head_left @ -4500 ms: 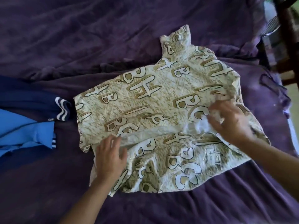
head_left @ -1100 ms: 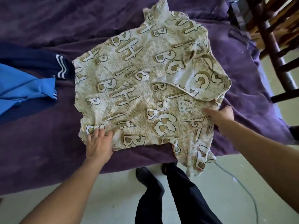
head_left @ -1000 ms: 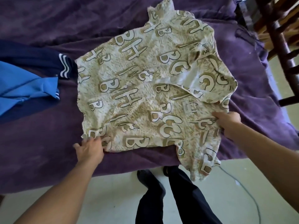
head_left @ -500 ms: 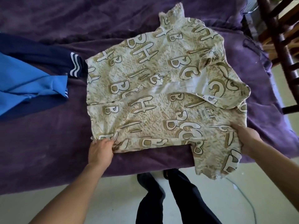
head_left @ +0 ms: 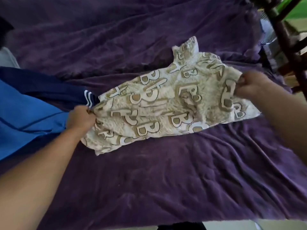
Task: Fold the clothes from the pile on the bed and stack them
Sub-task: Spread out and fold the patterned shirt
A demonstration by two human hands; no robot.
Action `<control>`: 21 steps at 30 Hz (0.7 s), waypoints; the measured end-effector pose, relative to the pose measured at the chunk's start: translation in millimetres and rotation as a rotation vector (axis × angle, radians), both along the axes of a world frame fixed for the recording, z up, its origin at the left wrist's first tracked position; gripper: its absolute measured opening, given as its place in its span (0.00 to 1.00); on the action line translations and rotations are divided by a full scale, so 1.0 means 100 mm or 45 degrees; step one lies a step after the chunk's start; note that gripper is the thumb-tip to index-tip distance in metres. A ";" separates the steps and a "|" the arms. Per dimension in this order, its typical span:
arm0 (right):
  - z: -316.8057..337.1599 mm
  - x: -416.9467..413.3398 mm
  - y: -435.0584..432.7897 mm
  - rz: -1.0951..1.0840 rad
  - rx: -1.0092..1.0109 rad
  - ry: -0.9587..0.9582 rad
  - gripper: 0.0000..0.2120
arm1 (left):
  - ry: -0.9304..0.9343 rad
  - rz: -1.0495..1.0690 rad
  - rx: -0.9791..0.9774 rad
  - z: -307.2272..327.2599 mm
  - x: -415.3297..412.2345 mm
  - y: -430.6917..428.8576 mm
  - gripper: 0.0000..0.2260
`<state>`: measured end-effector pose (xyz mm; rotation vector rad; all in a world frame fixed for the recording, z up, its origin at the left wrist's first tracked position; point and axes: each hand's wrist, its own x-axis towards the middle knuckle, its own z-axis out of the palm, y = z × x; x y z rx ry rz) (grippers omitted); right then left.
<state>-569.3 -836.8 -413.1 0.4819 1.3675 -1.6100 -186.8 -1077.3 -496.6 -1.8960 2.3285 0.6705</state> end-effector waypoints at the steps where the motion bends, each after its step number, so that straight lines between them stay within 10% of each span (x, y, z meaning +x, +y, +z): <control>1: -0.01 -0.12 -0.23 -0.045 0.001 0.016 0.11 | 0.024 0.041 -0.045 -0.02 -0.15 -0.17 0.07; 6: -0.52 -0.62 -0.90 0.052 0.341 0.375 0.08 | -0.066 0.130 -0.256 -0.19 -0.79 -0.55 0.13; 9: -0.70 -0.37 -0.83 0.430 0.679 0.717 0.29 | -0.043 -0.206 -0.343 -0.40 -0.97 -0.29 0.11; 12: -0.93 -0.19 -0.72 0.740 0.826 0.898 0.19 | -0.111 -0.512 -0.209 -0.66 -1.06 0.03 0.18; 14: -0.94 -0.29 -0.89 0.694 0.777 0.787 0.07 | -0.194 -0.578 -0.077 -0.79 -1.10 0.14 0.24; 21: -0.58 -1.09 -1.66 0.010 0.105 0.257 0.09 | -0.224 -0.482 0.001 -0.83 -1.21 -0.01 0.25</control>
